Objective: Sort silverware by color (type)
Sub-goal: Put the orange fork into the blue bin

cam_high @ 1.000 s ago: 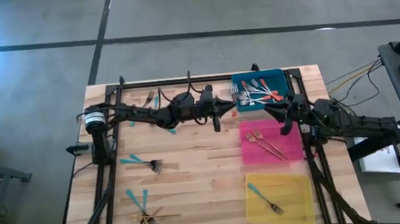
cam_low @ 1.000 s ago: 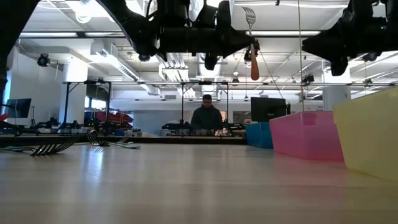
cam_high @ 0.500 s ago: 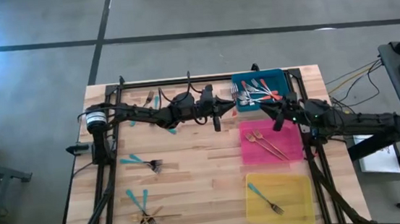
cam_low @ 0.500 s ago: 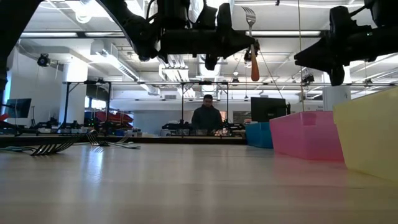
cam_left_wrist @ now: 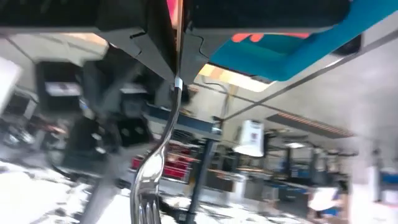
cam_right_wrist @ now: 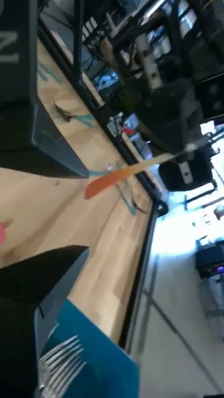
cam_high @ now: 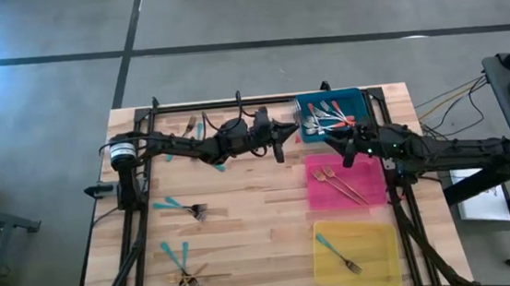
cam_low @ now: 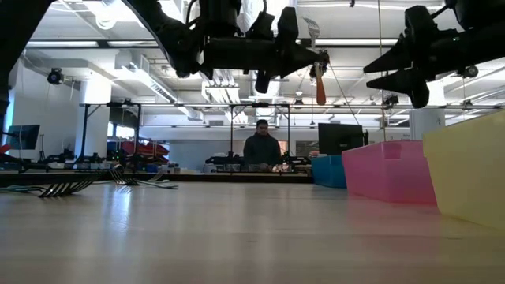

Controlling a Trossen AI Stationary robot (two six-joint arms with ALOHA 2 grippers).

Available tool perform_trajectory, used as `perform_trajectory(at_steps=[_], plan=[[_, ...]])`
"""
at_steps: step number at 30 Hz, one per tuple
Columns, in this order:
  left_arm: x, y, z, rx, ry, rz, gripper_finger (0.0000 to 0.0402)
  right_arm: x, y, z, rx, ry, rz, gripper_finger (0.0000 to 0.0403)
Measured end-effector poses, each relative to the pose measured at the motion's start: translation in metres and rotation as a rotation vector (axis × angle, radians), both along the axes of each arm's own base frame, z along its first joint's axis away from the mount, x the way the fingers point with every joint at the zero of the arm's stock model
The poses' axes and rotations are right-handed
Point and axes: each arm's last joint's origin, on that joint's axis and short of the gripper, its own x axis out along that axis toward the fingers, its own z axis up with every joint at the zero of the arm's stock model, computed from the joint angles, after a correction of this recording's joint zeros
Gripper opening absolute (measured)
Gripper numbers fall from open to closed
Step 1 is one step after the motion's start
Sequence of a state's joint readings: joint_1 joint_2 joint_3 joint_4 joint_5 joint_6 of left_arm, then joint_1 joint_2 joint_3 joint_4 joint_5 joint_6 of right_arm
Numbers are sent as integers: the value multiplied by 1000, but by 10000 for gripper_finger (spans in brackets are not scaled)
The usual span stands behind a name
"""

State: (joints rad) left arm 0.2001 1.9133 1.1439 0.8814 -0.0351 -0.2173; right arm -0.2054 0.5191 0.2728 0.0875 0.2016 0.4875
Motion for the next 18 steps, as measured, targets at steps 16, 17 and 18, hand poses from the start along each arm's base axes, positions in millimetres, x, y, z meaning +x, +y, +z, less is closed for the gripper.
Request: perform_trajectory(at_steps=[16, 17, 18], plan=[[0, 2, -9, -268, 15, 103, 0, 48, -10, 19, -64, 161, 30, 181], [0, 2, -9, -268, 15, 103, 0, 51, -11, 21, -67, 164, 31, 181], [0, 2, -9, -267, 13, 103, 0, 53, -11, 22, -68, 165, 31, 180]])
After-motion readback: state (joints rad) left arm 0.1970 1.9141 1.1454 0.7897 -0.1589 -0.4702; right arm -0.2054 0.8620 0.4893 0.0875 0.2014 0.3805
